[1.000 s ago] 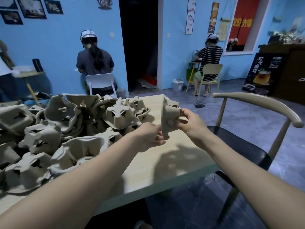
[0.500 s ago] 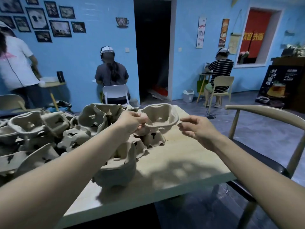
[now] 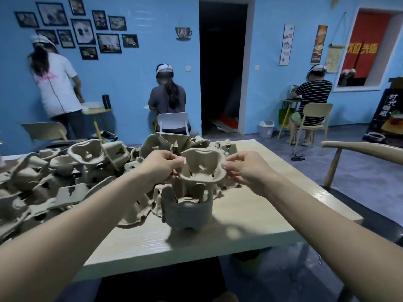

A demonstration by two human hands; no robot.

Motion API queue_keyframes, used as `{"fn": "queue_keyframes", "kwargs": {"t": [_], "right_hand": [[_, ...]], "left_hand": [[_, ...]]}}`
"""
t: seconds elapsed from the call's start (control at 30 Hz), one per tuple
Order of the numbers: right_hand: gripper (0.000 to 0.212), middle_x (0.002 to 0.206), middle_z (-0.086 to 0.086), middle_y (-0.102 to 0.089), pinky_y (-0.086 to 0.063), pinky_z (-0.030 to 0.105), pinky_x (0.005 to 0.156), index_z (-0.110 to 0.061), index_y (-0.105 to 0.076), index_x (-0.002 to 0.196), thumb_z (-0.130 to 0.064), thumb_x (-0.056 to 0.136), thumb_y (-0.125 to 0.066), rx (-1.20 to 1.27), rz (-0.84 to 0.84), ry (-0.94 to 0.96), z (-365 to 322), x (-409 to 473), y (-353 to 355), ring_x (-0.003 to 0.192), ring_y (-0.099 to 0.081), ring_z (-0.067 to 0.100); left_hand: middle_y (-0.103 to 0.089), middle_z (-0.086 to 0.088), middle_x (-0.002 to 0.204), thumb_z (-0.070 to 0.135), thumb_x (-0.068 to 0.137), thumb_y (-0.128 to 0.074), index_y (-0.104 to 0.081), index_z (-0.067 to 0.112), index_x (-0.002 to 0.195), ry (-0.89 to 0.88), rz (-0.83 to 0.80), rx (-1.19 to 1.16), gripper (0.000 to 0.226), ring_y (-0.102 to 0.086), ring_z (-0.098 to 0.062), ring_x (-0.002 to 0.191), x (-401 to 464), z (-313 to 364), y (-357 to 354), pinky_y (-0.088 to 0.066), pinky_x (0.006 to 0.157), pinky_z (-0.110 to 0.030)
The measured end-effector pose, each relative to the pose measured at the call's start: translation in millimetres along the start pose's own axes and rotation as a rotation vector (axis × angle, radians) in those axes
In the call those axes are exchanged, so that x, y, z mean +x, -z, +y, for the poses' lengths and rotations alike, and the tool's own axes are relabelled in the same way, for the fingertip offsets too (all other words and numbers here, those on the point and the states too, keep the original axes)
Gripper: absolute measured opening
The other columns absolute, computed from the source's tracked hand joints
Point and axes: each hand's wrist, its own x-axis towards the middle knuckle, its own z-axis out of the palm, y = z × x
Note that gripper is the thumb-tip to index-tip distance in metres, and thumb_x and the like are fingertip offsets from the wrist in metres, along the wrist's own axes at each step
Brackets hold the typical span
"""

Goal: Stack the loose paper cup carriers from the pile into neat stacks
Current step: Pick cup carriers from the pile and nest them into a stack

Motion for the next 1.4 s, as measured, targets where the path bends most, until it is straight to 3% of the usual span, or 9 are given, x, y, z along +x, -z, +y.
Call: {"fn": "queue_keyframes", "kwargs": {"t": [0.07,0.27,0.4,0.53,0.7,0.97,1.17,1.27,1.4], "right_hand": [[0.008,0.076,0.014,-0.061,-0.053,0.022,0.054,-0.001,-0.058,0.084,0.002,0.084,-0.065,-0.007,-0.025,-0.010,-1,-3,-10,0.064,-0.058,0.019],[0.007,0.068,0.013,-0.061,-0.053,0.021,0.054,0.003,-0.060,0.081,0.002,0.082,-0.067,-0.118,-0.066,-0.027,5,-9,-26,0.055,-0.057,0.016],[0.010,0.064,0.011,-0.063,-0.056,0.034,0.070,0.003,-0.065,0.076,-0.003,0.079,-0.072,-0.284,-0.011,0.004,14,-6,-30,0.054,-0.060,0.016],[0.011,0.062,0.009,-0.067,-0.058,0.041,0.076,-0.002,-0.070,0.072,-0.010,0.077,-0.075,-0.423,0.046,0.045,19,-4,-33,0.056,-0.062,0.015],[0.013,0.065,0.009,-0.070,-0.058,0.041,0.080,-0.010,-0.069,0.065,-0.013,0.076,-0.075,-0.527,0.059,0.068,25,-5,-36,0.060,-0.066,0.014],[0.016,0.083,0.008,-0.070,-0.051,0.030,0.065,-0.007,-0.071,0.084,-0.022,0.081,-0.073,-0.567,0.031,0.112,26,3,-20,0.074,-0.062,0.018],[0.032,0.107,0.009,-0.066,-0.043,0.028,0.079,-0.008,-0.065,0.107,-0.025,0.081,-0.071,-0.726,0.147,0.095,50,33,13,0.100,-0.060,0.022],[0.041,0.115,0.010,-0.062,-0.043,0.033,0.093,-0.006,-0.062,0.112,-0.030,0.080,-0.071,-0.842,0.156,0.054,73,49,32,0.113,-0.055,0.028],[0.051,0.128,0.013,-0.048,-0.035,0.034,0.100,-0.012,-0.053,0.124,-0.038,0.082,-0.068,-0.936,0.167,-0.020,98,62,51,0.123,-0.041,0.032]], "left_hand": [[-0.058,-0.004,0.065,0.023,0.089,-0.064,-0.062,0.010,0.074,0.013,-0.003,0.026,0.019,-0.051,-0.011,0.053,-5,-4,12,-0.051,0.058,-0.022],[-0.054,-0.004,0.059,0.020,0.088,-0.066,-0.059,0.010,0.069,0.051,-0.025,0.110,0.023,-0.049,-0.005,0.045,-22,-15,27,-0.049,0.046,-0.013],[-0.059,-0.005,0.060,0.022,0.086,-0.067,-0.061,0.010,0.064,-0.013,0.022,0.240,0.026,-0.054,-0.012,0.051,-26,-21,26,-0.054,0.057,-0.024],[-0.066,-0.005,0.062,0.027,0.083,-0.070,-0.066,0.009,0.069,-0.065,0.051,0.395,0.024,-0.059,-0.018,0.056,-26,-28,25,-0.057,0.070,-0.038],[-0.066,-0.002,0.073,0.035,0.080,-0.072,-0.062,0.013,0.079,-0.130,0.099,0.511,0.024,-0.059,-0.015,0.065,-26,-38,23,-0.045,0.056,-0.025],[-0.048,0.002,0.103,0.037,0.084,-0.067,-0.056,0.018,0.108,-0.256,0.129,0.611,0.032,-0.049,-0.012,0.094,-16,-30,15,-0.036,0.079,-0.022],[-0.048,-0.001,0.106,0.032,0.085,-0.067,-0.055,0.014,0.115,-0.332,0.096,0.610,0.037,-0.049,-0.015,0.098,17,-6,-14,-0.041,0.089,-0.026],[-0.050,-0.005,0.115,0.033,0.084,-0.067,-0.051,0.014,0.120,-0.325,0.075,0.625,0.044,-0.050,-0.020,0.105,41,3,-38,-0.043,0.096,-0.035],[-0.042,-0.010,0.129,0.032,0.084,-0.066,-0.043,0.010,0.130,-0.316,0.063,0.654,0.056,-0.045,-0.024,0.118,68,8,-68,-0.037,0.100,-0.033]]}}
